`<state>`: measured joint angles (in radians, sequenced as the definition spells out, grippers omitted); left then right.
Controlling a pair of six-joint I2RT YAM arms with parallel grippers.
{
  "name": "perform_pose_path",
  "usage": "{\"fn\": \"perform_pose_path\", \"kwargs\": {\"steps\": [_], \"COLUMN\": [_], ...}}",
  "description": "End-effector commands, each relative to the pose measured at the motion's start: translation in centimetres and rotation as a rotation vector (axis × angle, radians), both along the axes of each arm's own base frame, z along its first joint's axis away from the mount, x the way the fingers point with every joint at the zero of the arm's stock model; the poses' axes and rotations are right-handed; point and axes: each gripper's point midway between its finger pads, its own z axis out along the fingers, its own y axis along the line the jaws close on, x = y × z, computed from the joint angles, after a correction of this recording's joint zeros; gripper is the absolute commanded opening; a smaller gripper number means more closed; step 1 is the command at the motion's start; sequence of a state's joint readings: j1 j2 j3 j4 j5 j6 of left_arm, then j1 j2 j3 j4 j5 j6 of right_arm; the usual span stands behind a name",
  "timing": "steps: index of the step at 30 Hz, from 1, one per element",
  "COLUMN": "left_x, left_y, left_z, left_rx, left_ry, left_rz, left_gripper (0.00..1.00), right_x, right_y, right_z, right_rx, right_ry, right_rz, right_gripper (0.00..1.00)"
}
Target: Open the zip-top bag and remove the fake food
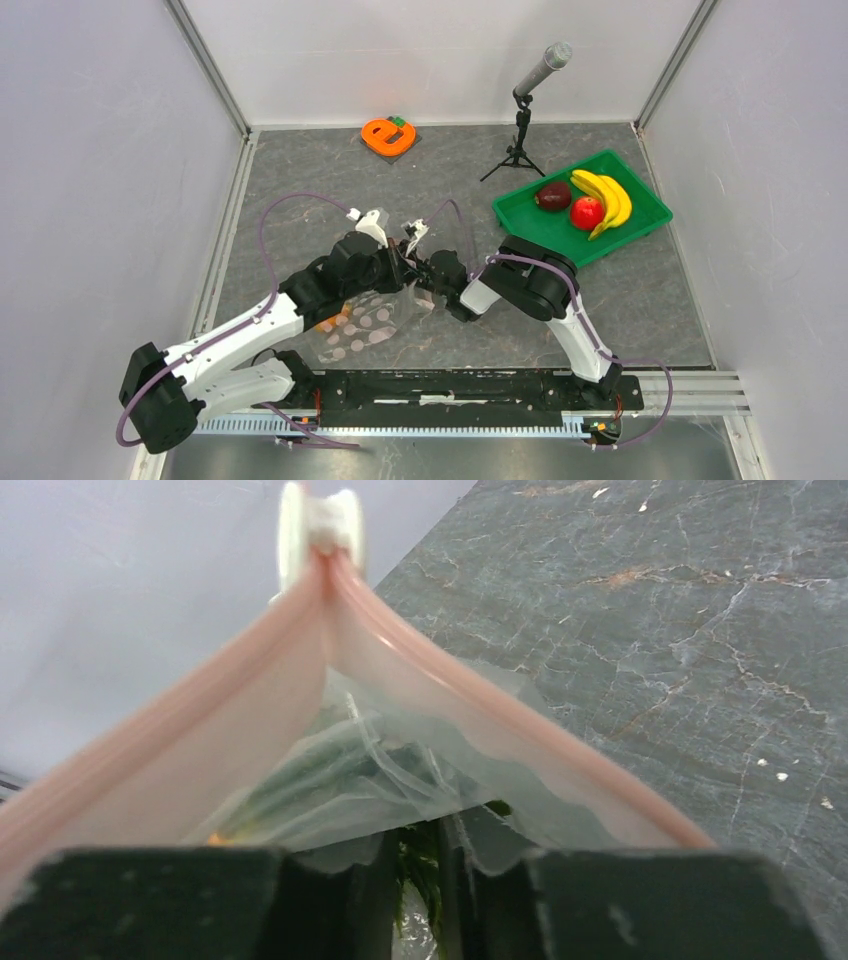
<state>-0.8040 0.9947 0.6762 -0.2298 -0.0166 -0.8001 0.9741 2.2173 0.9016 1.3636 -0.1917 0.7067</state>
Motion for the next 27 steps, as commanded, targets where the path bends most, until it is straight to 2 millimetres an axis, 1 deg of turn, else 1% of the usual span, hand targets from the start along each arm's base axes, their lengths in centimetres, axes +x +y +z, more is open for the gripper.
{"fn": "perform_pose_path", "kwargs": {"steps": [1,3,4,8,10,13,16,17,23,26,27], "left_x": [-0.2,-0.1,-0.1,0.0,0.0,-0.1,0.0,0.0,0.4,0.7,0.8], "left_y": [-0.9,-0.3,0.0,1.2,1.7,1.9,2.2,2.4,3.9,4.5,4.8], "left_z": [2.4,2.2,2.1,1.6,1.4,1.3,1.2,1.1,0.3,0.1,0.1], "left_rx": [-0.038,-0.013,0.001,0.056,0.081,0.095,0.114,0.125,0.189,0.206,0.21], "left_ry": [-0.038,-0.045,-0.048,-0.057,-0.056,-0.061,-0.065,-0.066,-0.069,-0.07,-0.071], "left_rz": [-0.038,-0.023,-0.017,0.01,0.015,0.015,0.019,0.022,0.075,0.111,0.126], "left_gripper": [0.02,0.02,0.02,0.02,0.02,0.02,0.02,0.02,0.02,0.02,0.02], "right_x": [-0.4,-0.6,-0.7,-0.8,-1.1,-1.8,-2.6,-2.8,-3.1,-3.5,-3.7], "right_y": [0.3,-0.1,-0.4,-1.4,-2.0,-2.4,-3.4,-3.8,-7.0,-8.5,-9.1], "right_z": [2.0,2.1,2.3,3.4,3.6,4.0,4.6,4.6,6.4,6.6,6.4], "right_rx": [0.046,0.048,0.047,0.029,0.005,-0.013,-0.008,-0.01,0.001,-0.015,-0.023], "right_ry": [-0.052,-0.054,-0.059,-0.104,-0.129,-0.151,-0.154,-0.152,-0.162,-0.173,-0.168], "right_rz": [0.032,0.037,0.039,0.048,0.057,0.088,0.096,0.091,0.022,-0.011,-0.024], "right_gripper": [0.15,0.04,0.0,0.0,0.0,0.0,0.0,0.0,0.0,0.0,0.0]}}
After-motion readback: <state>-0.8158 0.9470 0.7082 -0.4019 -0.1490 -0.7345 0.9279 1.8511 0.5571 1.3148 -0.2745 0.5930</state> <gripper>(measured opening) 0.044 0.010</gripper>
